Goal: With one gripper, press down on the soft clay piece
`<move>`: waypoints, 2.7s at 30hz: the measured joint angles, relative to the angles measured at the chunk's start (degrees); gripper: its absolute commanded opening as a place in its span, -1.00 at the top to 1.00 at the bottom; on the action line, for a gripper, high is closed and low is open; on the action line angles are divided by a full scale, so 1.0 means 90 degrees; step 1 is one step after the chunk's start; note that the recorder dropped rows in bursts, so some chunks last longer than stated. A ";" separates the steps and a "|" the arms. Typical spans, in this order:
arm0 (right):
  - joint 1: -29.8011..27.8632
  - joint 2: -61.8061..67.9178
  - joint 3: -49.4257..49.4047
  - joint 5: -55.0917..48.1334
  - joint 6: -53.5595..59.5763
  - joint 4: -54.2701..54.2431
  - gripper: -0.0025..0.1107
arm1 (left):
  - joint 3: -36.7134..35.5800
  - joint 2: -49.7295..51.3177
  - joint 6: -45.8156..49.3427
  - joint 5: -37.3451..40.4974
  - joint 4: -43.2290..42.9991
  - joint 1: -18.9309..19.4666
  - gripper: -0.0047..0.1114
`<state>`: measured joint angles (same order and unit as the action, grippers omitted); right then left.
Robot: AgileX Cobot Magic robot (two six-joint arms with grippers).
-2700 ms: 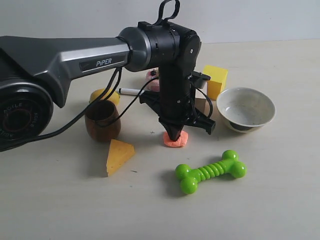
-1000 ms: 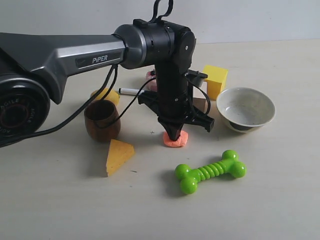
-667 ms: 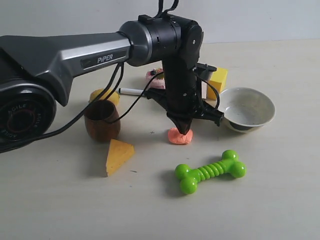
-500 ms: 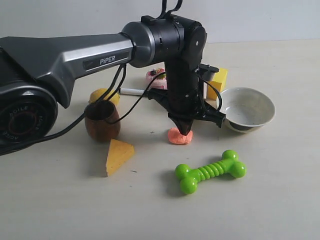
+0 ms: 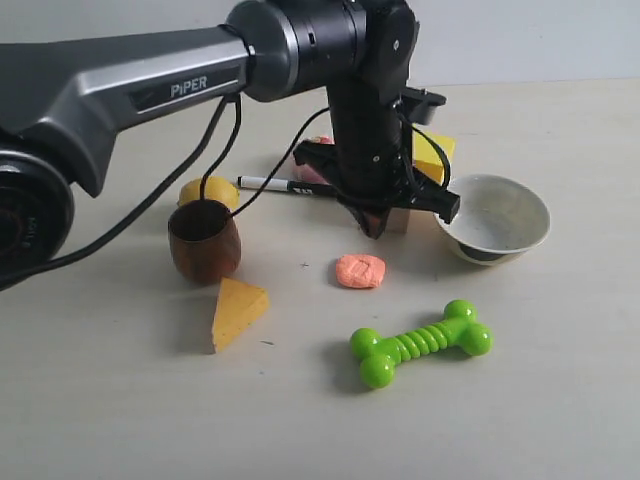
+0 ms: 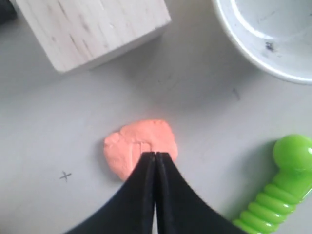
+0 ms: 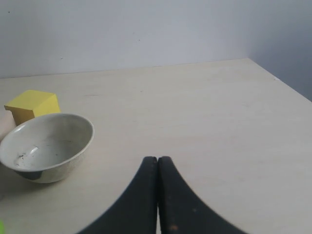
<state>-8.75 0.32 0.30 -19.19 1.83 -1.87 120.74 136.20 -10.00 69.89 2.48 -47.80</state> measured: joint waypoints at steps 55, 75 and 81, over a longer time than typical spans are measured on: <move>0.0000 0.0000 0.0000 0.0000 0.0000 0.0000 0.96 | -0.6436 -0.9043 -0.1246 -0.3559 -0.2559 -0.0797 0.92; 0.0000 0.0000 0.0000 0.0000 0.0000 0.0000 0.96 | -0.7234 -1.0043 -0.1200 -0.4603 -0.1357 0.2256 0.92; 0.0000 0.0000 0.0000 0.0000 0.0000 0.0000 0.96 | -0.8866 -1.1454 -0.0999 -0.4978 -0.0850 0.4169 0.92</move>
<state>-8.75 0.32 0.30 -19.19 1.83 -1.87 40.95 33.12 -19.00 25.09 -5.17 -10.28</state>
